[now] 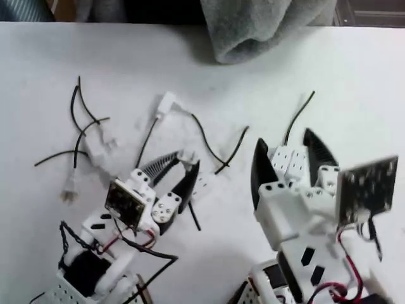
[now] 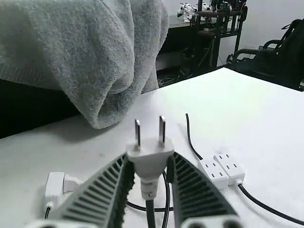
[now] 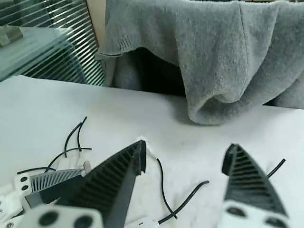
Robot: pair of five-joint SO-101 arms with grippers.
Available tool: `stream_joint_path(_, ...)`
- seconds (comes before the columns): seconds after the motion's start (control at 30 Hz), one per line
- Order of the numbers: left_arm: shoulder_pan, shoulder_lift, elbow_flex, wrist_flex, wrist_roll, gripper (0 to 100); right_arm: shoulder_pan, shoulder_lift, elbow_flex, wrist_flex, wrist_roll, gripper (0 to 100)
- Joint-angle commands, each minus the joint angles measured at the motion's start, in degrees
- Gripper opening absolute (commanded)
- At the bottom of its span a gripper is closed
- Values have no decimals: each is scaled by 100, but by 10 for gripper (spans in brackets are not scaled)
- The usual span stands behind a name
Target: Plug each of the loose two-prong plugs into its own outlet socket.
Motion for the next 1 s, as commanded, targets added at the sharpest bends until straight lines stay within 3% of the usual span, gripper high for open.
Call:
stream_joint_path(0.0, 66, -40, 9, -255, -44, 21, -462, -796, 747, -884, 70, 70)
stream_joint_path(0.07, 101, -40, 9, -255, -44, 21, -840, -1262, 1257, -1429, 70, 24)
stream_joint_path(0.27, 875, -40, 35, -255, -88, 21, -1798, -2053, 3191, -2862, 79, 20)
stream_joint_path(0.37, 936, -40, 35, -255, -88, 21, -2000, -2062, 3807, -3345, 308, 20)
stream_joint_path(0.67, 927, -40, 0, -220, -88, 22, -1912, -2053, 4554, -3538, 571, 20)
stream_joint_path(0.97, 927, -40, -9, -211, -88, 22, -796, -2053, 4949, -3582, 589, 20)
